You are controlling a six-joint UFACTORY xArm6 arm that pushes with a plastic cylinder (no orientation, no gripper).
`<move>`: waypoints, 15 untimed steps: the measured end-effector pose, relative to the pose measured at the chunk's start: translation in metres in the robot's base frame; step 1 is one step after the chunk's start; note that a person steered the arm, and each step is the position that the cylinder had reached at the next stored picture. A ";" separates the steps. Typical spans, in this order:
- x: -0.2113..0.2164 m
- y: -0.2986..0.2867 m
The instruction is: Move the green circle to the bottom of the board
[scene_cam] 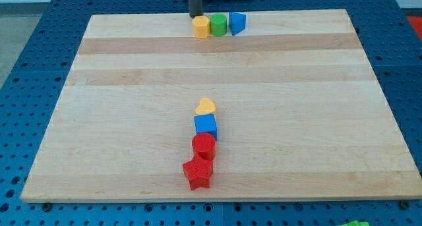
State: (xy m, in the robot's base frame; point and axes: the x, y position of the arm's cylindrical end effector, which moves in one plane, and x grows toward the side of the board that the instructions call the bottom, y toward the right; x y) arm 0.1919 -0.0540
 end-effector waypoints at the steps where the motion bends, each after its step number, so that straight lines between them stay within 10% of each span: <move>1: 0.000 0.009; 4: 0.004 0.072; 15: 0.090 0.020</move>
State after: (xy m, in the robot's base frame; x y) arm 0.2817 -0.0343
